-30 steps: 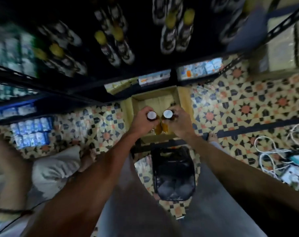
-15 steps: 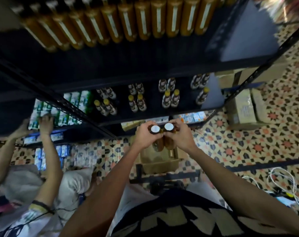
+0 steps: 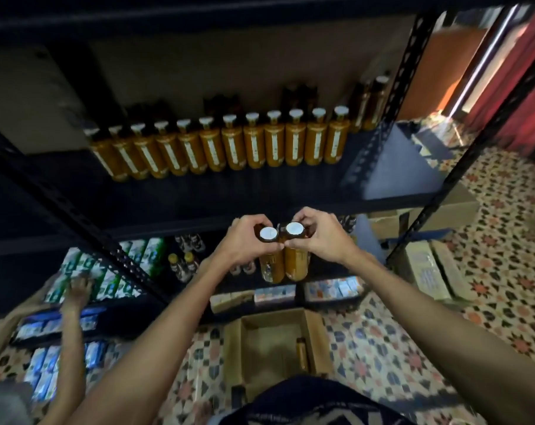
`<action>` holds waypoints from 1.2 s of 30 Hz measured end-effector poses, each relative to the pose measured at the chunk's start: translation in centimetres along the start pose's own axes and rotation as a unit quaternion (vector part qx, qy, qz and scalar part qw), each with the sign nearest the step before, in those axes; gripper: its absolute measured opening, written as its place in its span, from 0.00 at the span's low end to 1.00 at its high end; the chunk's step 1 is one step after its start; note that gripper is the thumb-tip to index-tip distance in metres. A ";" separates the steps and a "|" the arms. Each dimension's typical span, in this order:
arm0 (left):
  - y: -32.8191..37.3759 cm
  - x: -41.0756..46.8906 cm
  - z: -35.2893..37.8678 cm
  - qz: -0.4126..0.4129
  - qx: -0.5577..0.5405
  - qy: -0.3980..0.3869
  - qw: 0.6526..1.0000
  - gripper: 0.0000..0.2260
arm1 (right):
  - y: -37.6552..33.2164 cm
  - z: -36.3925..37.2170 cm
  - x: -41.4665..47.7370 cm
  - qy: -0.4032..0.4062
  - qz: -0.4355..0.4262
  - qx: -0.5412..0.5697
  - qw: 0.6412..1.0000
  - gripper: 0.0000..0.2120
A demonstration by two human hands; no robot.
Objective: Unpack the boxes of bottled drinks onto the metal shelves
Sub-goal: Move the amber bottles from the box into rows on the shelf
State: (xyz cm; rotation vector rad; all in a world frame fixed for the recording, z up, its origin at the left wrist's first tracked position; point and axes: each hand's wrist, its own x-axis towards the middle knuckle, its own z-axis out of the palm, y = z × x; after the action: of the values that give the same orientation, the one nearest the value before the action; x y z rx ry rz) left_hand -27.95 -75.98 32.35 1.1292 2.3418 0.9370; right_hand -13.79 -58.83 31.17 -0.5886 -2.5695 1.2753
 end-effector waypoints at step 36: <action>7.0 11.9 -11.4 0.065 0.091 -0.022 0.994 0.23 | -7.6 -6.3 13.2 0.035 -0.024 -0.035 0.998 0.27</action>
State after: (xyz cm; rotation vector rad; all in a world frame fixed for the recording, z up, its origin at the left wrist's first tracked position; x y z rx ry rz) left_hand -37.97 -67.99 44.77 1.3728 2.3812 0.7442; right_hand -25.33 -52.68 41.24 -0.5700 -2.5638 1.1335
